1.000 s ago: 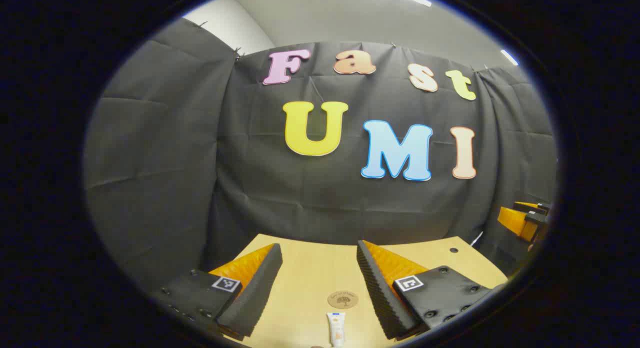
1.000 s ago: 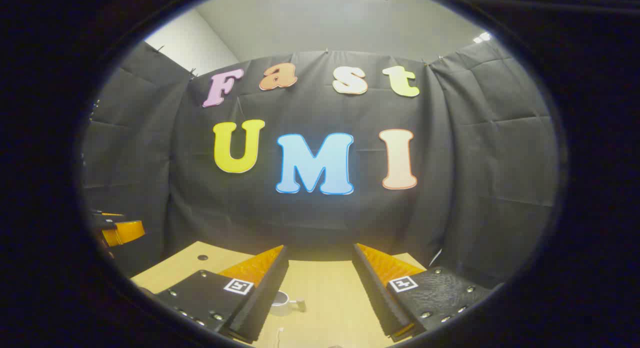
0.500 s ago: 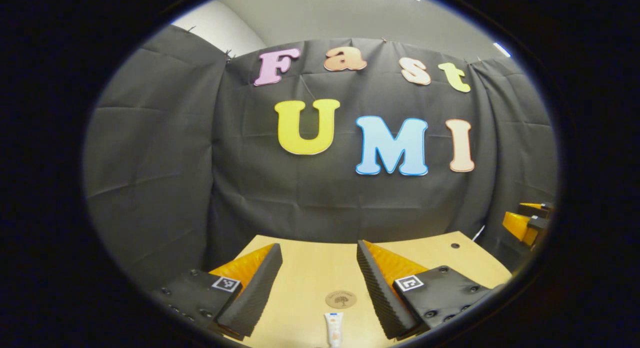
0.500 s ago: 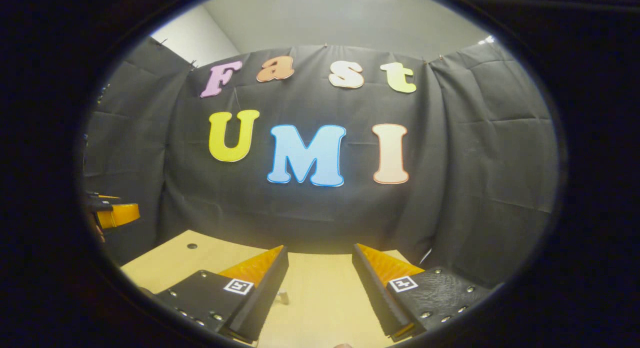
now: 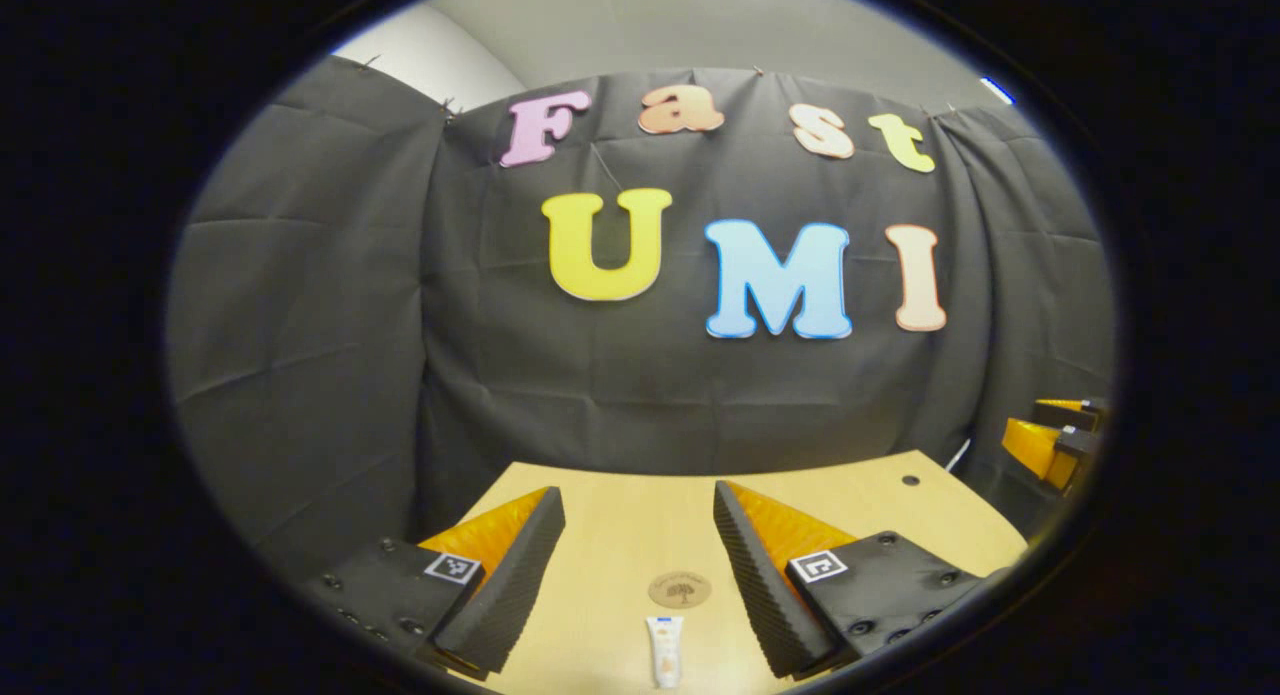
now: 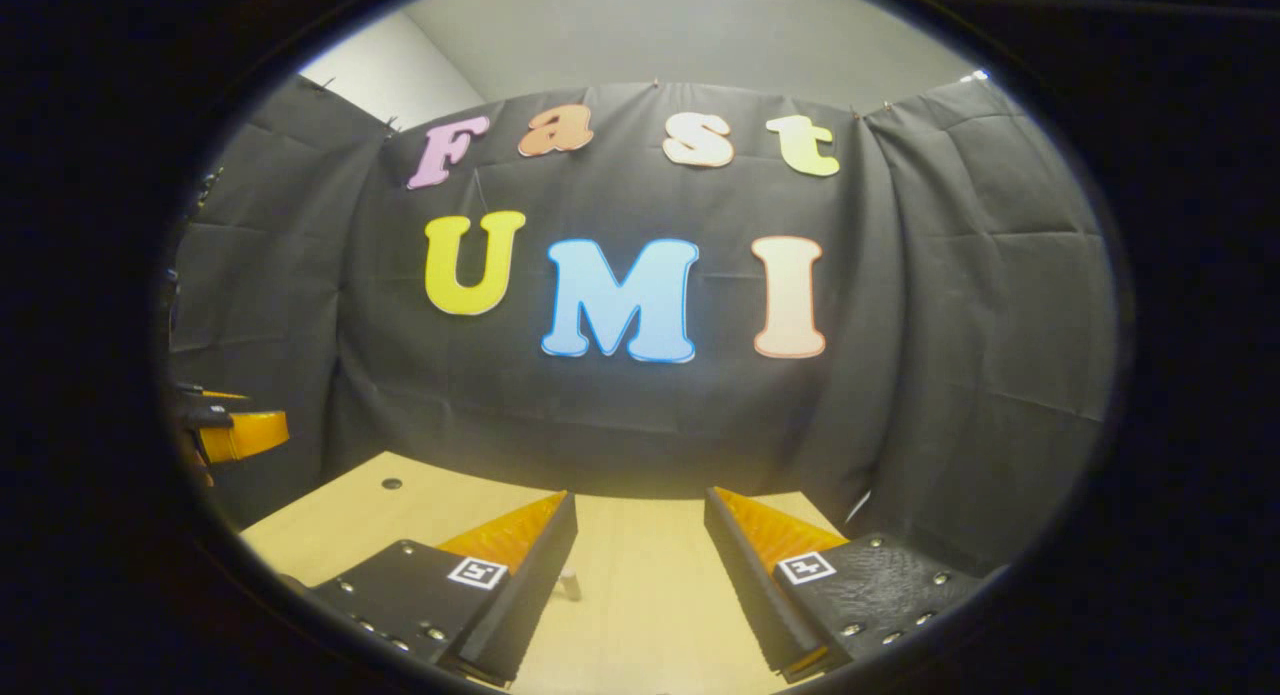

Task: Put the toothbrush and toothpaste on the desktop into the cup, then pick up the cup and place it on the coaster on the desktop.

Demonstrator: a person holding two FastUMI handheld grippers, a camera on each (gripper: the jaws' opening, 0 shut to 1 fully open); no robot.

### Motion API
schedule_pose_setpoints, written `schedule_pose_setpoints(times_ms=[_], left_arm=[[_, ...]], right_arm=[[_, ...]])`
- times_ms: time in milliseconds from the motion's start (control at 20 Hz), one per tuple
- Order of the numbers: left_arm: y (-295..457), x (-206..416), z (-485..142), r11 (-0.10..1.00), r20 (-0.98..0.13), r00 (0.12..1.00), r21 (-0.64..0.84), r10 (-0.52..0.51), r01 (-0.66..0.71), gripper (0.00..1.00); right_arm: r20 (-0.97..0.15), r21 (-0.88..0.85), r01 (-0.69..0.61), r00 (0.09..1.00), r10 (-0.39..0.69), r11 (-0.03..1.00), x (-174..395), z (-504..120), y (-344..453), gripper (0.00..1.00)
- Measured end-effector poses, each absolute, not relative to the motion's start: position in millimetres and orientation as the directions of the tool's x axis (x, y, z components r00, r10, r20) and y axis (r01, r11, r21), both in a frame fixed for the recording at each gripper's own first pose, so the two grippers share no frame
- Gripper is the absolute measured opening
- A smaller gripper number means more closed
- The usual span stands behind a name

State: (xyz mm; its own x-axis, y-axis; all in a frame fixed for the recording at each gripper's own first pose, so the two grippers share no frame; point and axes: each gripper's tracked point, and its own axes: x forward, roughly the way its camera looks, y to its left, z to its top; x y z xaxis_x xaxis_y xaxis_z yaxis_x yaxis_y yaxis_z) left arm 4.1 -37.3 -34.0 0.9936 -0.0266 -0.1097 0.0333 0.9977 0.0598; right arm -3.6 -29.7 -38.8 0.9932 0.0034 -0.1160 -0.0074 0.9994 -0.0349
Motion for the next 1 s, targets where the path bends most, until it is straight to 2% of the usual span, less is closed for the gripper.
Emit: schedule_pose_setpoints(times_ms=[100,300,500,900,950,1000], left_arm=[[-37,8,-67,0.994,-0.192,0.981,0.089,-0.039,0.056,0.93],[-31,18,-118,0.993,-0.292,0.956,0.095,-0.042,0.072,0.99],[-23,32,-177,0.998,-0.413,0.909,0.017,-0.055,0.068,0.96],[-13,43,-267,0.996,-0.592,0.804,0.025,-0.051,0.081,0.96],[-15,44,-281,0.995,-0.617,0.785,0.025,-0.057,0.092,0.93],[-19,42,-291,0.994,-0.645,0.761,0.021,-0.066,0.104,0.96]], right_arm=[[-0.223,-0.021,-0.022,0.975,0.017,1.0,-7,-70,-20,0.83],[-0.425,-0.013,-0.048,0.905,0.038,0.999,-17,-132,-3,0.83],[-0.579,0.004,-0.113,0.81,0.095,0.994,-29,-187,24,0.83],[-0.755,0.111,-0.154,0.629,0.183,0.982,-37,-258,77,0.84],[-0.775,0.117,-0.154,0.604,0.187,0.981,-37,-268,82,0.84],[-0.794,0.124,-0.154,0.577,0.191,0.98,-38,-278,87,0.86]])
